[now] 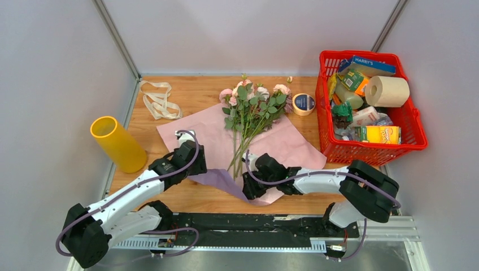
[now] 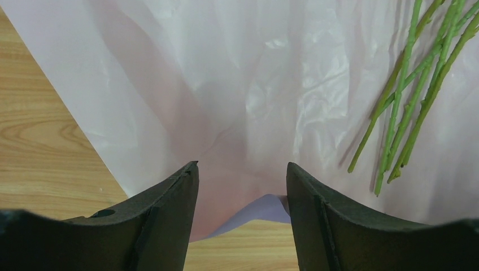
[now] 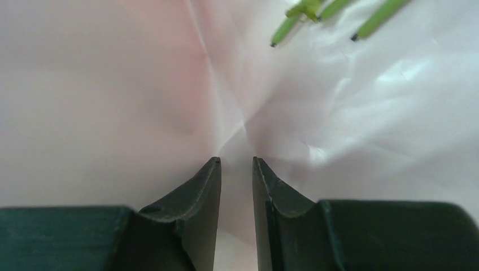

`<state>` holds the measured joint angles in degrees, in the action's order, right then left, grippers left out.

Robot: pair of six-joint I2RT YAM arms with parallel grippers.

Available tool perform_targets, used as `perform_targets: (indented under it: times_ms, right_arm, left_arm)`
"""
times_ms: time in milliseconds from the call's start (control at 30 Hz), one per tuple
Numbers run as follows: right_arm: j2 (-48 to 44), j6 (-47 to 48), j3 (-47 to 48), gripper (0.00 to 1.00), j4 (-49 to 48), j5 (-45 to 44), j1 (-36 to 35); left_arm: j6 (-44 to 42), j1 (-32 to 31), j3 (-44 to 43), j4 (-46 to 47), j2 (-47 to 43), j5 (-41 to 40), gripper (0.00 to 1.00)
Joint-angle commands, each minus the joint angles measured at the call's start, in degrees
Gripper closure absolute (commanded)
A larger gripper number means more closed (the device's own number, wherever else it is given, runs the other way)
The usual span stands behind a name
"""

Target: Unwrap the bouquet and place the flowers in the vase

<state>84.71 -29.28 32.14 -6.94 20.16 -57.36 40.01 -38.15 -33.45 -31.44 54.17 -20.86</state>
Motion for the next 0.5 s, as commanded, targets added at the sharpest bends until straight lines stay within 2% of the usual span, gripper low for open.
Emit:
perform_targets:
  times_ms: [0, 267, 467]
  right_arm:
    - [-3.6, -0.3, -1.3, 0.71, -1.6, -3.6, -0.6]
    - [-5.9, -0.2, 3.1, 0.71, -0.4, -3.6, -0.9]
    - [-1.3, -0.7, 7.5, 0.71, -2.1, -1.9, -4.2]
  left_arm:
    - [2.8, 0.3, -0.5, 0.7, -2.7, 1.0, 0.34]
    - [-0.2, 0.3, -9.8, -5.3, -8.6, 2.1, 0.34]
    - [-0.3, 0.3, -9.0, -4.3, -9.6, 1.8, 0.34]
